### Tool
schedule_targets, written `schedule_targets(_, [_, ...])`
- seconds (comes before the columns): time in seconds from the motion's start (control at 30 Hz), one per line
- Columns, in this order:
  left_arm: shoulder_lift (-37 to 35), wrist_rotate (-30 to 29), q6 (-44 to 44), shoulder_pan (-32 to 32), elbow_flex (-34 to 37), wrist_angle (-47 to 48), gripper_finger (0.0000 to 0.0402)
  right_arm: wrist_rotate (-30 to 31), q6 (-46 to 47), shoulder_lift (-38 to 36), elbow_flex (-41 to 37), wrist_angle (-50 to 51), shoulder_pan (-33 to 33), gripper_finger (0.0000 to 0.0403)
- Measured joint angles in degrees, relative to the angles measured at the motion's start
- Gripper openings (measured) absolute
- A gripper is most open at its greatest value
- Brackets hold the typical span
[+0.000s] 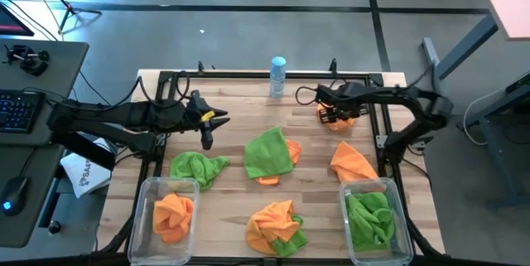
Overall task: Sort microfiber towel by color & place in baskets
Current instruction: Put the orange microfiber cloth into the left transparent bin
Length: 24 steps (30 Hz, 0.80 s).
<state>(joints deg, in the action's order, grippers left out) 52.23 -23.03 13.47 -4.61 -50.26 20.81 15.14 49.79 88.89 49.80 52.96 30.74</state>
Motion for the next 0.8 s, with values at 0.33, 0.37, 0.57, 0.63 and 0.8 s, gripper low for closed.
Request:
schedule_targets(0.33, [0.0, 0.0, 0.0, -1.5, 0.0, 1.2, 0.0090, -0.5, -3.7, 10.0, 0.5, -2.5, -1.2, 0.0206])
schedule_targets(0.37, [0.0, 0.0, 0.0, -1.7, 0.0, 1.4, 0.0090, 0.2, -3.6, 10.2, 0.5, -2.6, -1.9, 0.0188])
schedule_targets(0.57, [0.0, 0.0, -0.1, -2.4, 0.0, 2.7, 0.0090, 1.1, -3.3, 8.5, 0.0, -3.0, -5.9, 0.0028])
schedule_targets(0.63, [0.0, 0.0, -0.1, -2.4, 0.0, 3.1, 0.0090, -0.7, -3.0, 6.6, -0.3, -2.6, -7.2, 0.0014])
schedule_targets(0.8, [0.0, 0.0, -0.1, -2.4, 0.0, 3.4, 0.0090, -3.2, -0.7, -1.9, -0.2, -3.1, -11.3, 0.0015])
